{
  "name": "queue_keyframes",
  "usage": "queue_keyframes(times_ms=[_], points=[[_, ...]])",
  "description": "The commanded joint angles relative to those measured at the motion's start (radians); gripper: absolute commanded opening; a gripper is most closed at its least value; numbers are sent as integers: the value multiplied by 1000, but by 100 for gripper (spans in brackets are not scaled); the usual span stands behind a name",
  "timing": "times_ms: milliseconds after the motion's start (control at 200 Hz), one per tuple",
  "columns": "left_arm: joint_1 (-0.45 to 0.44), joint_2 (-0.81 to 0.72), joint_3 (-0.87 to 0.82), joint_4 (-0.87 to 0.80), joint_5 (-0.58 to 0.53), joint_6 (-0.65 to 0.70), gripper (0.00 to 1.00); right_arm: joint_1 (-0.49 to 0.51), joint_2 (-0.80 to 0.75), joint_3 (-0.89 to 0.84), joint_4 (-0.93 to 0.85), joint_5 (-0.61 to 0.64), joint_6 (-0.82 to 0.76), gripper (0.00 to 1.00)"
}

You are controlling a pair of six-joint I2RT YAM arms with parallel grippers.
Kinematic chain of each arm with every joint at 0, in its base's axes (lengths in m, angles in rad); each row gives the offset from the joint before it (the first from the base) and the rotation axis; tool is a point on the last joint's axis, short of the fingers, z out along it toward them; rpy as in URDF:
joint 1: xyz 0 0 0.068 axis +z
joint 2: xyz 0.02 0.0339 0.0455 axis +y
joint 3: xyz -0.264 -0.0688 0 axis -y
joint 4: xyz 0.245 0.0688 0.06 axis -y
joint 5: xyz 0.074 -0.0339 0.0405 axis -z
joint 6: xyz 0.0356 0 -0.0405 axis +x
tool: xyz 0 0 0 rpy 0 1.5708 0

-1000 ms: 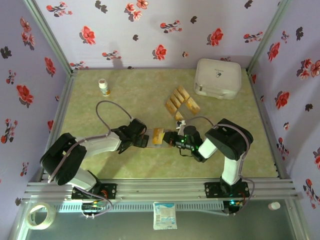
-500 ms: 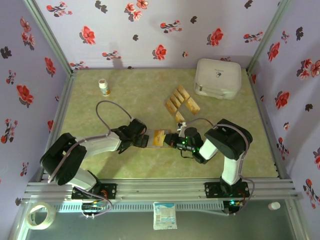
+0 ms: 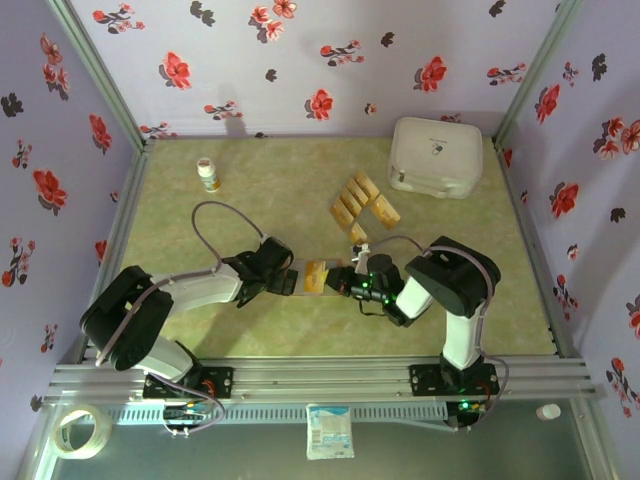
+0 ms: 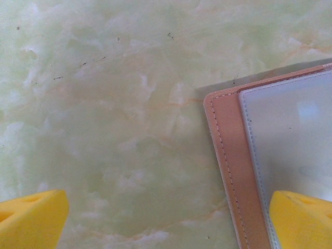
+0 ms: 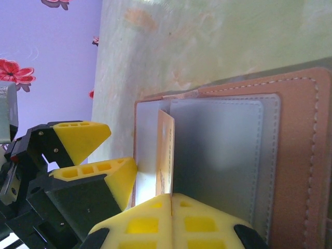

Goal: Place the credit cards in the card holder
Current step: Insert the credit card into the card slot.

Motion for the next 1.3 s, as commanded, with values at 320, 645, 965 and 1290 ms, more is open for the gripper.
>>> queue_keyframes(times_ms=[320,645,965,1290], points=[[-6,-13,-9,-11,-29,-6,100,13,47,14,-44,-18,10,0],[-7,-15,-10,-11,-28,-11,100,18,95,55,-72,-43,23,1],[7,-31,-2,-11,-13,-30,100,20,-51,99,-372,-2,-54,36],[70,-90,-1,-33,34,-64,99,50,-247,307,-958,117,-262,57]])
